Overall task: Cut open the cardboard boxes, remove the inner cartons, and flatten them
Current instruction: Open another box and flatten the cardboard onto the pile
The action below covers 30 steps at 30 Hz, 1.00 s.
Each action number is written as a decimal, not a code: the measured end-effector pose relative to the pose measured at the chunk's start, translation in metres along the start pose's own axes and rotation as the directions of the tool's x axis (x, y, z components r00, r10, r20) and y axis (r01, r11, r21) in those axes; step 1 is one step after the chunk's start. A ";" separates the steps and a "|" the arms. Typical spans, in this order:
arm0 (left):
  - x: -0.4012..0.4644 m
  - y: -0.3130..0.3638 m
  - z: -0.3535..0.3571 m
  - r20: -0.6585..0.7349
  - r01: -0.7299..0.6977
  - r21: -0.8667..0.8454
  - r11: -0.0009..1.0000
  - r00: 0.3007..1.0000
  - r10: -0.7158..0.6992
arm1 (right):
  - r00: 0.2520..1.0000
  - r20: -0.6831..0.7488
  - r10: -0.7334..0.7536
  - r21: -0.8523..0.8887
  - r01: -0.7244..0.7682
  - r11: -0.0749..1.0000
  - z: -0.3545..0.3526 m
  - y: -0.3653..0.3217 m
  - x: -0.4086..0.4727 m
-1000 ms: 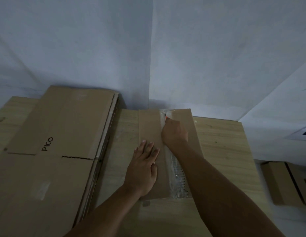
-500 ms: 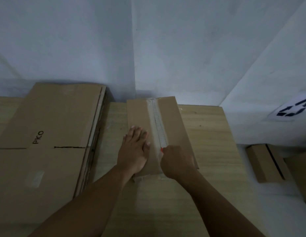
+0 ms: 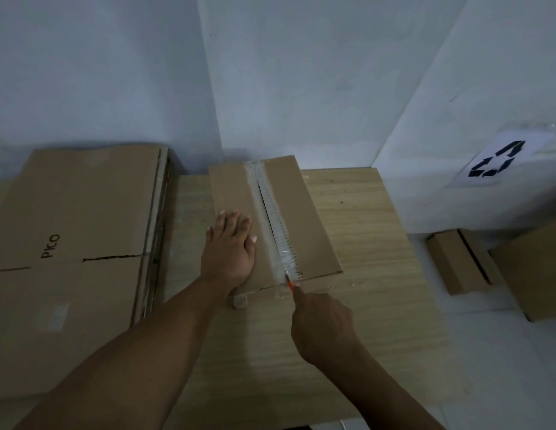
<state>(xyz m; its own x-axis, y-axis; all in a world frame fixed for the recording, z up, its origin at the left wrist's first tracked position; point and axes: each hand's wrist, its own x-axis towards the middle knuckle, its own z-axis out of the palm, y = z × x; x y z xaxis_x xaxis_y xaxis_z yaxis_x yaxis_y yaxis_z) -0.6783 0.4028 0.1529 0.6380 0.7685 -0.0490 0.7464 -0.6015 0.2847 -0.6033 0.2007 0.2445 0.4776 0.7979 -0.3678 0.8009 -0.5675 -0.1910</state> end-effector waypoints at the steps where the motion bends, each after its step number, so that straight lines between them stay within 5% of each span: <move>1: -0.002 0.001 -0.001 0.006 -0.007 0.005 1.000 1.000 0.007 | 1.000 0.011 0.003 0.002 -0.003 1.000 -0.001 0.000 -0.002; 8: -0.009 0.001 -0.004 0.035 -0.042 0.075 0.996 0.999 0.040 | 0.998 0.055 0.037 0.048 -0.039 0.998 -0.023 -0.003 -0.018; 16: -0.044 -0.015 -0.015 0.112 -0.151 0.035 0.988 0.983 0.146 | 0.990 -0.074 0.117 0.400 -0.077 0.913 -0.057 0.020 0.001; 25: -0.041 -0.031 -0.022 -0.146 -0.163 -0.038 0.986 0.977 0.156 | 0.961 -0.192 0.197 0.220 -0.154 0.963 -0.086 0.019 0.079; 30: 0.014 -0.027 -0.031 -0.171 -0.066 -0.057 0.996 0.984 0.055 | 0.956 -0.284 0.080 0.232 -0.012 0.973 -0.107 0.011 0.133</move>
<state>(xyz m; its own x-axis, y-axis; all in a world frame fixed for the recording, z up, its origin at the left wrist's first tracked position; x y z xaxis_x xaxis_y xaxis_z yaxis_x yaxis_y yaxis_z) -0.6950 0.4365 0.1744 0.6367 0.7599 0.1309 0.6907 -0.6375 0.3414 -0.4923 0.3229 0.2911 0.6226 0.7750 -0.1085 0.6896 -0.6089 -0.3921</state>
